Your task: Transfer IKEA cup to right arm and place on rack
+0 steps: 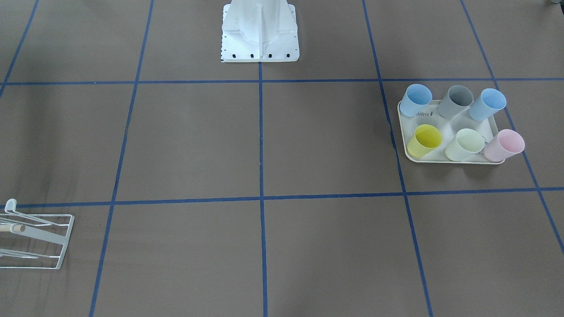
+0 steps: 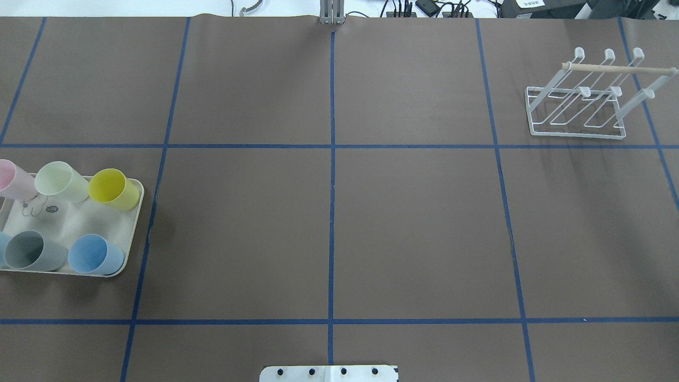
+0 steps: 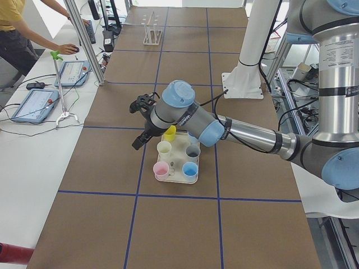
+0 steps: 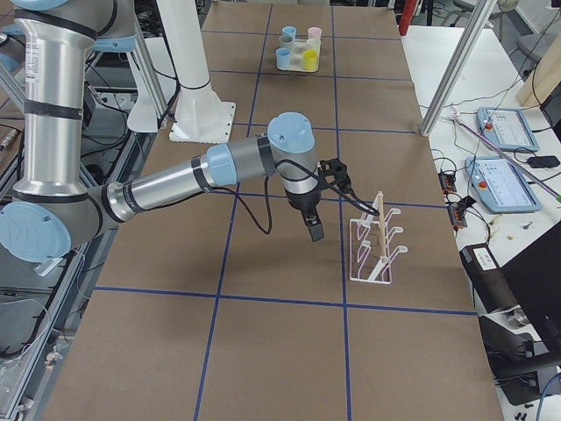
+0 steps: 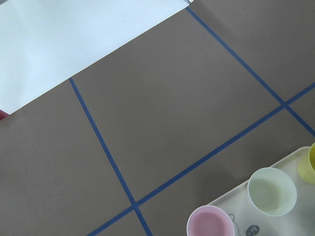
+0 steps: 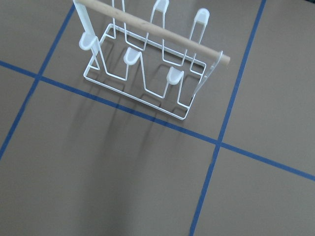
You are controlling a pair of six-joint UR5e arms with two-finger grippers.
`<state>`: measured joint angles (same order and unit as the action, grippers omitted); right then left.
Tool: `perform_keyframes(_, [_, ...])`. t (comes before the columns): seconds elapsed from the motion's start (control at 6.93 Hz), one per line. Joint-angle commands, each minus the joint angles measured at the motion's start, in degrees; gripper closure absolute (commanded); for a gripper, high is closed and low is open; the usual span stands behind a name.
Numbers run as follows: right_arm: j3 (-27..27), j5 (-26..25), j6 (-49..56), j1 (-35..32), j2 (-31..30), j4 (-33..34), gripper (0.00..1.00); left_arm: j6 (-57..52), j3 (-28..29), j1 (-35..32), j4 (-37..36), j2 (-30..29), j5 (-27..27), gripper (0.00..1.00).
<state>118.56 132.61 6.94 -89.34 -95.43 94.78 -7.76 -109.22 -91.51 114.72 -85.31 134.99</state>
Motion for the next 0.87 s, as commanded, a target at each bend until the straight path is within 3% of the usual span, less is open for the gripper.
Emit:
perform_keyframes(0.0, [0.8, 3.2, -0.7, 0.1, 1.7, -1.4, 0.0, -0.1, 4.4, 0.0, 4.3, -1.8, 0.2, 0.0])
perform_keyframes(0.14, [0.6, 3.6, -2.3, 0.3, 0.9, -8.7, 0.0, 0.0, 4.7, 0.1, 8.9, -1.6, 0.2, 0.0])
perform_keyframes(0.43, [0.8, 3.2, -21.7, 7.8, 1.2, -16.3, 0.01, -0.1, 8.8, 3.3, 10.9, -1.5, 0.1, 0.0])
perform_keyframes(0.72, [1.9, 0.2, -28.7, 14.2, 1.3, -22.0, 0.0, 3.3, 17.6, 4.7, 17.1, -1.4, 0.0, 0.0])
